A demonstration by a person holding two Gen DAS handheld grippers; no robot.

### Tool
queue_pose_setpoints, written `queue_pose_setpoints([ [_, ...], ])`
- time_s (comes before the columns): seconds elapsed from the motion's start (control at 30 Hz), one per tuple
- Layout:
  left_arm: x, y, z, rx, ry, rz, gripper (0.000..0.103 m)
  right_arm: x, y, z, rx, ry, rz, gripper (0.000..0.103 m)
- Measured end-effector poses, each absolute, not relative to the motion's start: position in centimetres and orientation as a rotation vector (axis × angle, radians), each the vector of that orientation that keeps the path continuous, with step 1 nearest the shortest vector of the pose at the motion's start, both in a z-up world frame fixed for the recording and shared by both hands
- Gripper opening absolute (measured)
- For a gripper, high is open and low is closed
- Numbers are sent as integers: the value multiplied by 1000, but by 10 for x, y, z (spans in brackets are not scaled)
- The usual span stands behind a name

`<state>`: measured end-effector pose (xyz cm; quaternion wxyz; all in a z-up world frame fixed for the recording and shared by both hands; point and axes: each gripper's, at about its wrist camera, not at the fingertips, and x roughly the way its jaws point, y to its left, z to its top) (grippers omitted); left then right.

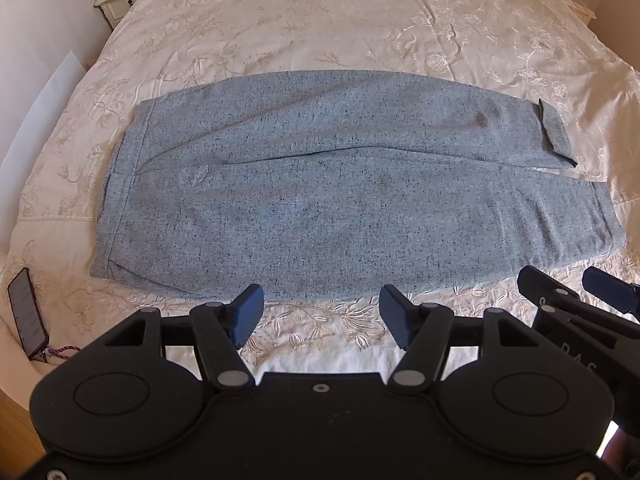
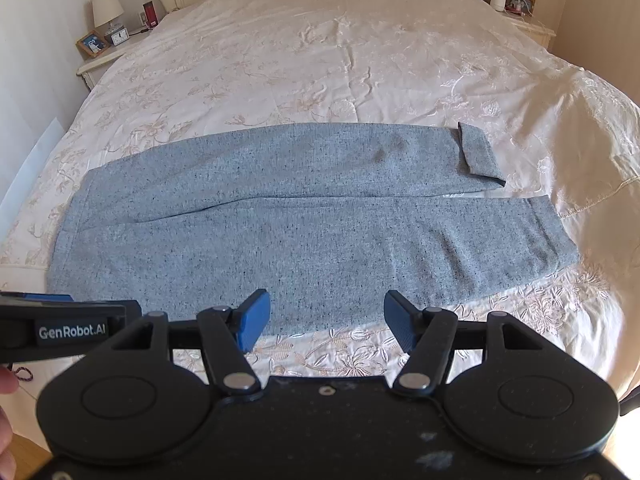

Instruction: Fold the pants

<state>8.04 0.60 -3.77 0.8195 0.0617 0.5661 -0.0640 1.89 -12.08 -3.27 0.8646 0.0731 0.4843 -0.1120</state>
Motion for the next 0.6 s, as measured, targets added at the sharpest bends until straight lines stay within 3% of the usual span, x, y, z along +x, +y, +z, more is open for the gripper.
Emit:
queue_pose_setpoints([
  [0.6, 112, 13, -52, 117, 1230, -175, 67, 47, -111, -43, 139, 1055, -278, 66],
])
